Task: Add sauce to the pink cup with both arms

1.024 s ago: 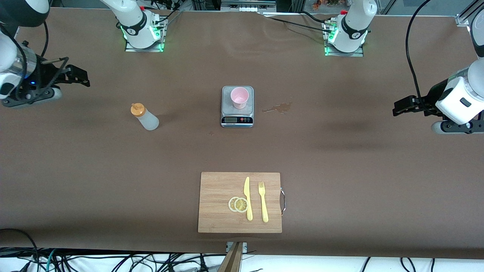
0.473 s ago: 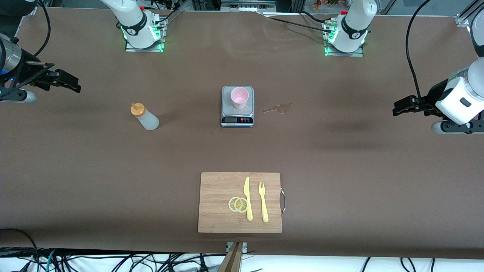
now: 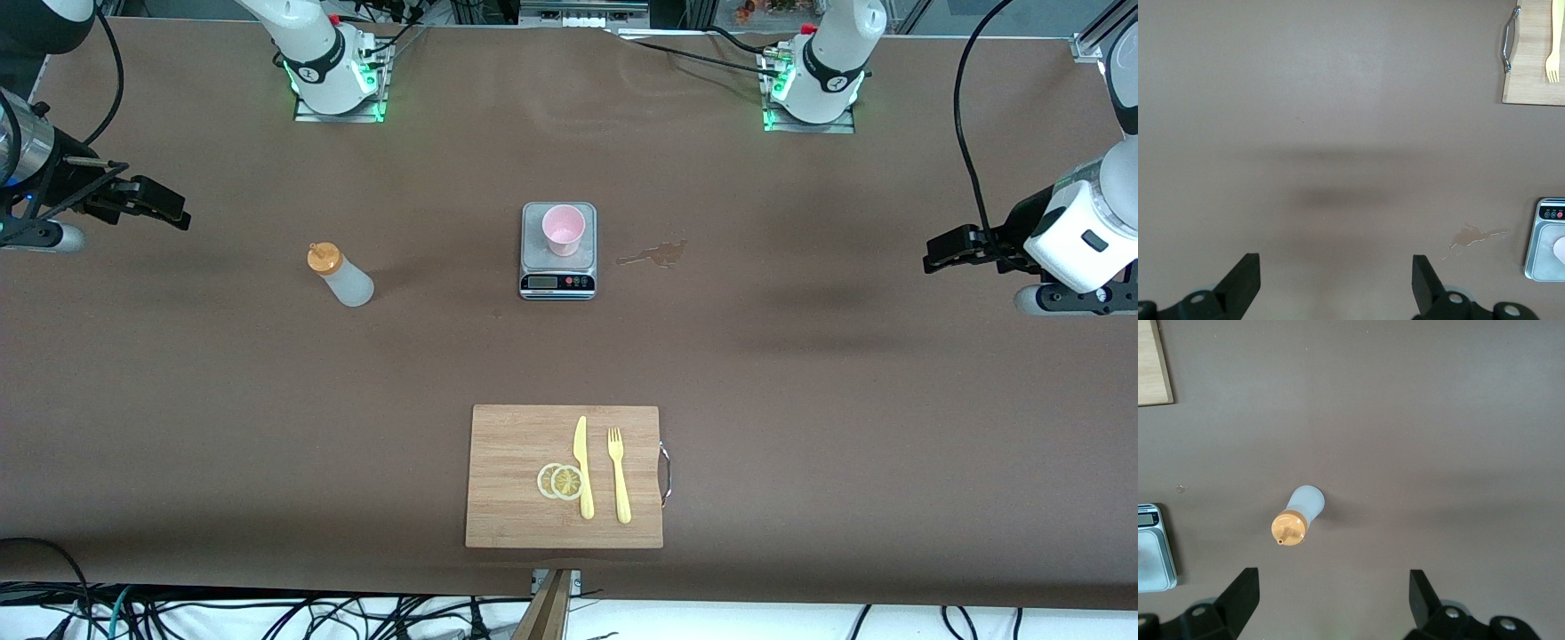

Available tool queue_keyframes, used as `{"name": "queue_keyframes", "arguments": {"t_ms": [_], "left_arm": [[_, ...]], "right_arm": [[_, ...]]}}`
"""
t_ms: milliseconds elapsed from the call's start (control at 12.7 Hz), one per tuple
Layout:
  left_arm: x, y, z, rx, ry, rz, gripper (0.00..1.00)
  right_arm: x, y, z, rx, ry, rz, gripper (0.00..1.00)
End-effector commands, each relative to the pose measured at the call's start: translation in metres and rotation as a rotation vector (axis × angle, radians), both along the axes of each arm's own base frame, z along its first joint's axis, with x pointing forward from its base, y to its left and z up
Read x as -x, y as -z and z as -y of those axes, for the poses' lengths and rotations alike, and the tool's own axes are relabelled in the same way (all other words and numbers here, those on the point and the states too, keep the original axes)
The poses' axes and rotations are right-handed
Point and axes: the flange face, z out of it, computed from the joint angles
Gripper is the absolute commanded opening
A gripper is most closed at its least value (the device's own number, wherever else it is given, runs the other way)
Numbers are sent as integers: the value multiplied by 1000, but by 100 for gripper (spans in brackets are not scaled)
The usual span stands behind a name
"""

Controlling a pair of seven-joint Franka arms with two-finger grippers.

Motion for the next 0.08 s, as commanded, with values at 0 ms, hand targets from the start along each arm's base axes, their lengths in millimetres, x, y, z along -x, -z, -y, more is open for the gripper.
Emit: {"name": "queue_keyframes", "arguments": {"t_ms": [0], "left_arm": [[-1, -4, 0, 5, 17, -2, 100]], "right_arm": [[7, -6, -2, 0, 20, 35, 99]]}}
